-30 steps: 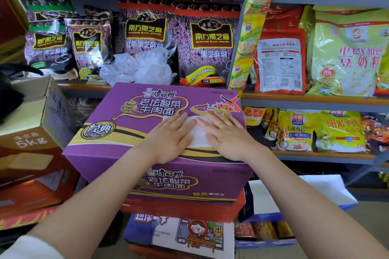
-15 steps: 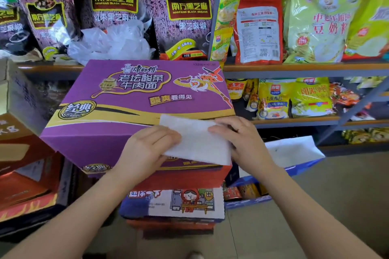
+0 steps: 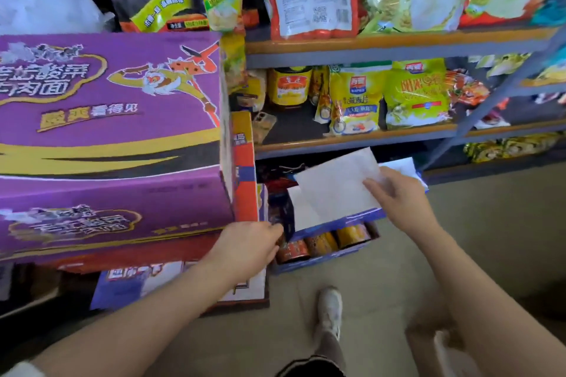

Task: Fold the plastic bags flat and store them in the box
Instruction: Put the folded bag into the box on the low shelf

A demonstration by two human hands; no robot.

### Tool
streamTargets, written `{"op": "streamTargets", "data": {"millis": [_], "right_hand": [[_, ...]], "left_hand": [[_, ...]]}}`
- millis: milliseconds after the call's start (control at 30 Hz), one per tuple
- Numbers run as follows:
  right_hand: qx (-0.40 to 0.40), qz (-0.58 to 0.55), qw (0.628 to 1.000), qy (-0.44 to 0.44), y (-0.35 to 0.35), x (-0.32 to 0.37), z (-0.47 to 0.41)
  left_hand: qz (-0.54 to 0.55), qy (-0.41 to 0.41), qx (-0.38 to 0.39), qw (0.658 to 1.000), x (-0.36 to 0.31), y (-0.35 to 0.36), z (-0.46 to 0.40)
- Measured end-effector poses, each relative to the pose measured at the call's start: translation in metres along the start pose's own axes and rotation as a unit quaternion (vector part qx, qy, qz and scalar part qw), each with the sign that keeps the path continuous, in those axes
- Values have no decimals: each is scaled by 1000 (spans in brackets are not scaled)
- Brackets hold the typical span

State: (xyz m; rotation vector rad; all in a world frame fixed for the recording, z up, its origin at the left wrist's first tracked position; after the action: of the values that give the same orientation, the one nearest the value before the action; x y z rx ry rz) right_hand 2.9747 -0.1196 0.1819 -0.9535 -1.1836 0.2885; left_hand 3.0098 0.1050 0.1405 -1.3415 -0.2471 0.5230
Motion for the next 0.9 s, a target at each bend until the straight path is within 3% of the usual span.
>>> {"op": "streamTargets", "data": {"millis": [133, 400, 567, 767, 900], "right_hand": [[81, 21, 991, 100, 7, -97, -86], [204, 78, 920, 324, 96, -292, -203], [289, 137, 885, 339, 190, -367, -233], [301, 137, 885, 327, 256, -411, -253], [282, 169, 901, 283, 253, -404, -258]], "left_hand": [[20, -50, 50, 997, -5, 30, -98], [62, -181, 103, 976, 36, 119, -244], [86, -203, 44, 974, 58, 164, -309], [49, -155, -93, 982, 63, 189, -321], [31, -160, -83, 983, 65, 194, -320]]}}
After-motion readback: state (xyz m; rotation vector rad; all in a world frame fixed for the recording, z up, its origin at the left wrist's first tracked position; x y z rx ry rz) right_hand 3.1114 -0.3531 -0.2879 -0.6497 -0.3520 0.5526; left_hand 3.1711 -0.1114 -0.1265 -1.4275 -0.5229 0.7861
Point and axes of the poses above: each hand's wrist, its own z-axis away from the middle knuckle, its own y-axis out of the palm, x = y × z, the point moved 8 cm from there along -z, towards the middle knuckle, and after that the axes turned 9 degrees about y, right-handed, at the moved point
